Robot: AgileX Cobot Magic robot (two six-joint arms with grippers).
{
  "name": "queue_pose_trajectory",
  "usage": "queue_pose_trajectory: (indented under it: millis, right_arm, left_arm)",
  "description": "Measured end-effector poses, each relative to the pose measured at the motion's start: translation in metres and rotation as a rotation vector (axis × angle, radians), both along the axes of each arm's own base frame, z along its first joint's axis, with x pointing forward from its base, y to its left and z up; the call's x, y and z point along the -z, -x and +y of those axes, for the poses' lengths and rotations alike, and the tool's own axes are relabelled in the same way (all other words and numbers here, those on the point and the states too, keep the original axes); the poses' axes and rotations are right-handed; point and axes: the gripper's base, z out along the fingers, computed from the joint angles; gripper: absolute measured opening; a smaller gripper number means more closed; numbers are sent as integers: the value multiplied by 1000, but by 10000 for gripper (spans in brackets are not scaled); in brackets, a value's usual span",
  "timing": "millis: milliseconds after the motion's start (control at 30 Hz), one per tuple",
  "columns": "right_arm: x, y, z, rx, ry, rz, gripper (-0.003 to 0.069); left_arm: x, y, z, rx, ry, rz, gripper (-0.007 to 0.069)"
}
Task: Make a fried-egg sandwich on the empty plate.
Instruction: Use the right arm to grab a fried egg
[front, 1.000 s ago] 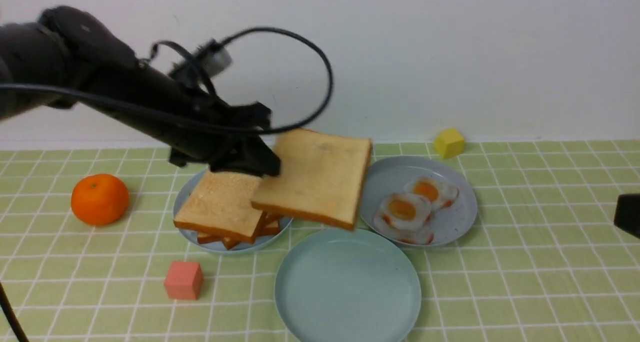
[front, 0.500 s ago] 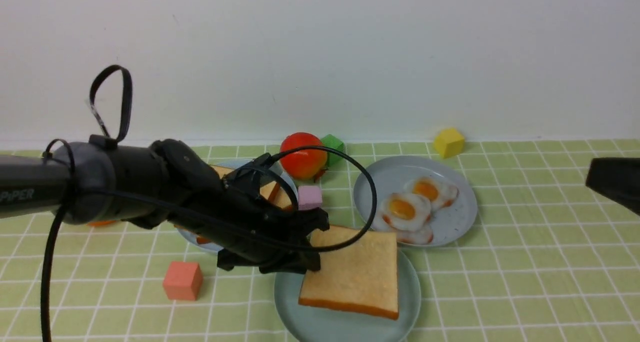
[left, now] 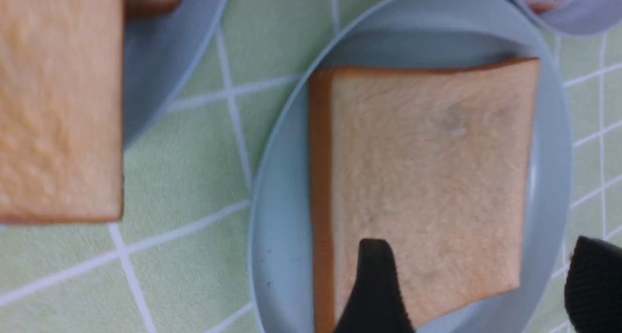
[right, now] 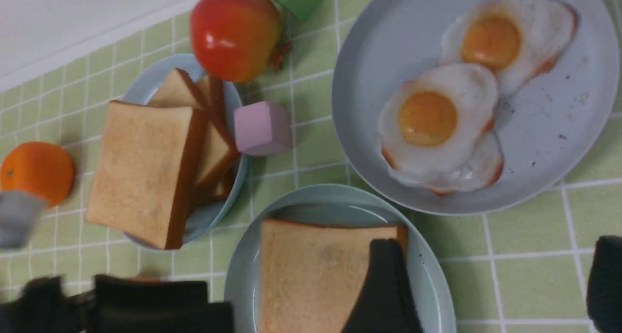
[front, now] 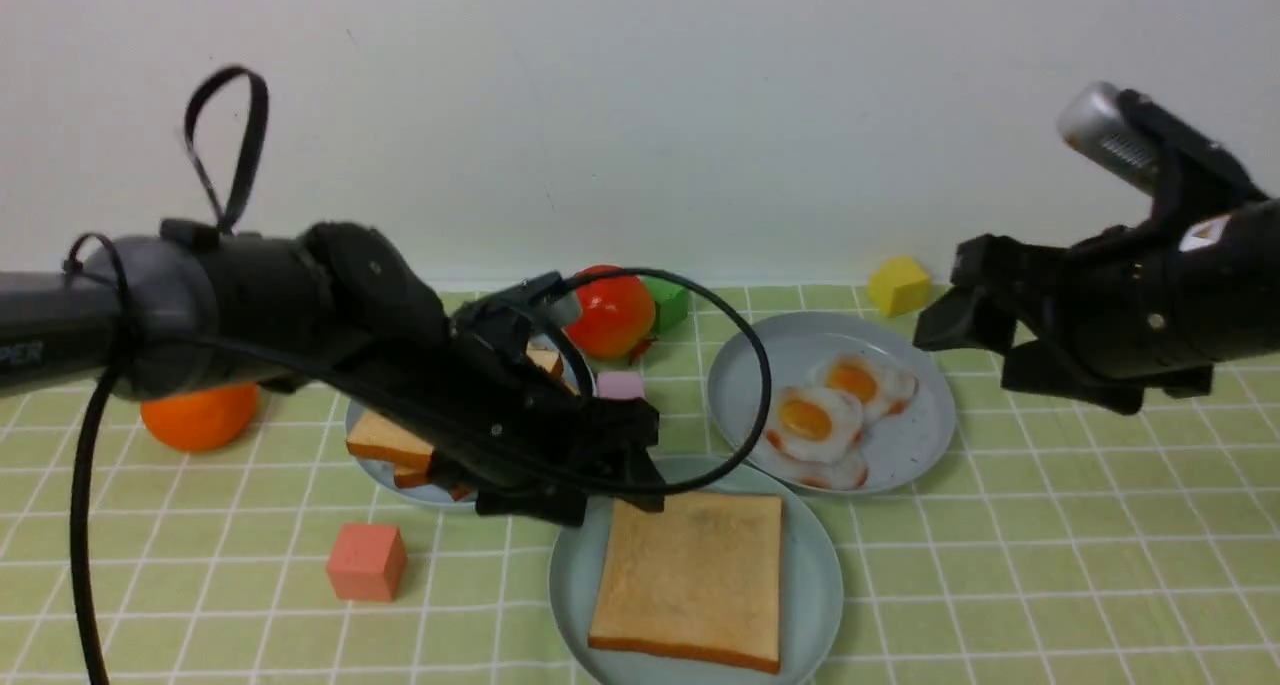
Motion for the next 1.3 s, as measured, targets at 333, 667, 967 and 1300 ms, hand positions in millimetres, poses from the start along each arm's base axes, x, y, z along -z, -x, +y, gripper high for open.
queue_pose_trajectory:
  millis: [333, 667, 967, 1300]
  right_arm:
    - [92, -63, -2, 131, -148, 192, 528]
    - [129, -87, -12, 263, -304, 184, 520]
    - [156, -97, -9, 265, -352, 160, 447]
    - [165, -98, -9, 232, -321, 162, 98]
  left_arm:
    - [-109, 45, 0, 299, -38, -254, 379]
    - [-113, 81, 10, 343, -49, -249, -13]
    - [-109, 83, 11, 342, -52, -233, -13]
    - [-109, 83, 11, 329, -48, -222, -13]
